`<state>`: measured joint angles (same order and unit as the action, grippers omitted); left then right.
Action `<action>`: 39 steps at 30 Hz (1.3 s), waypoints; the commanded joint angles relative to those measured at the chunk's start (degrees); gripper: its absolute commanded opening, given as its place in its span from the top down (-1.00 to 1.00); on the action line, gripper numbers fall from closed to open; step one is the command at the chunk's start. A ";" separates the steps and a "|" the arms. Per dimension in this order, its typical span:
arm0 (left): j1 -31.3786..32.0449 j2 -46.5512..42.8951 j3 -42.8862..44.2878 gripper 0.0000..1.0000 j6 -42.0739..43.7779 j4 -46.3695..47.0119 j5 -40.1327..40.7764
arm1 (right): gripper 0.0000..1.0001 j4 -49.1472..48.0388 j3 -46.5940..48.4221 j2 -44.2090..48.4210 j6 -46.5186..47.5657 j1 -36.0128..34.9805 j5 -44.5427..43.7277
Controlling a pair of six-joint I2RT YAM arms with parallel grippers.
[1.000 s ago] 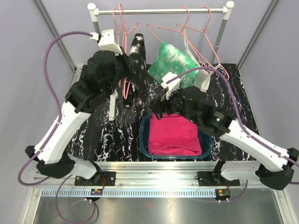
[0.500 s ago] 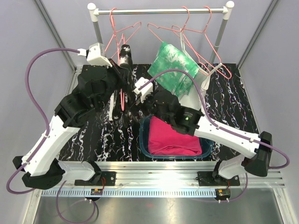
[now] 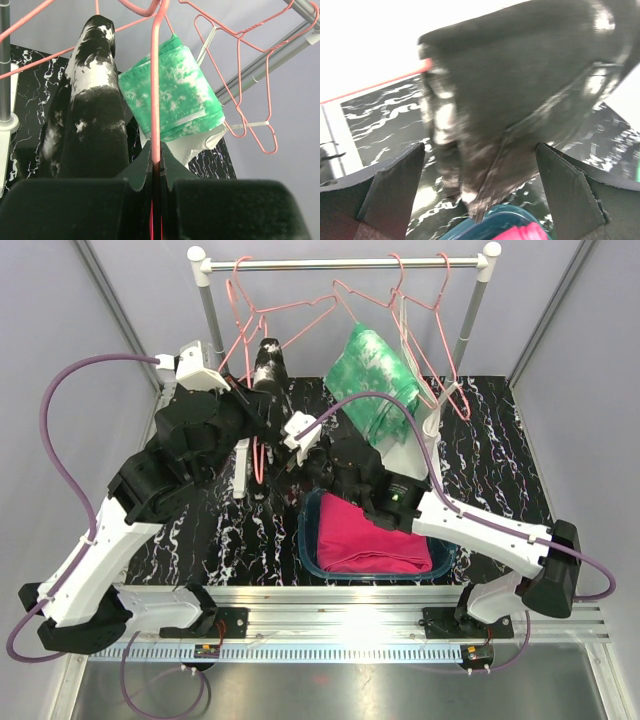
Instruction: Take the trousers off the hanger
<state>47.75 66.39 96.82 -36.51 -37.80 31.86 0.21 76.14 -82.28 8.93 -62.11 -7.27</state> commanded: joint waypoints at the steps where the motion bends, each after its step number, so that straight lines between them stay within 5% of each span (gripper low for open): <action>1: 0.24 -1.79 2.41 1.00 -0.66 12.84 1.81 | -0.99 -4.06 -1.69 3.61 -1.81 -0.29 6.39; 10: 0.50 -2.40 2.06 1.00 -1.89 13.19 -0.39 | -0.99 -8.64 -1.35 2.13 1.96 -0.29 -11.44; 16: 0.59 -3.72 1.18 1.00 -2.25 13.81 -0.57 | -0.99 -9.60 0.50 0.37 4.17 -0.29 -11.80; 22: 0.59 -3.02 1.97 1.00 -1.46 13.28 0.57 | -0.99 -4.60 1.47 1.59 2.15 -0.29 4.70; 25: 0.59 -2.67 2.15 1.00 -1.55 13.28 0.14 | -0.99 -6.17 0.07 2.21 1.44 -0.30 6.31; 39: 0.68 -4.78 0.48 1.00 -3.04 13.54 -2.93 | -0.99 -13.91 0.24 -1.74 9.79 -0.30 -19.44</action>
<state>48.12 65.56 96.49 -38.52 -36.29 30.52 -8.19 75.13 -83.05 14.96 -62.33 -17.98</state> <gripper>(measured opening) 0.028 0.993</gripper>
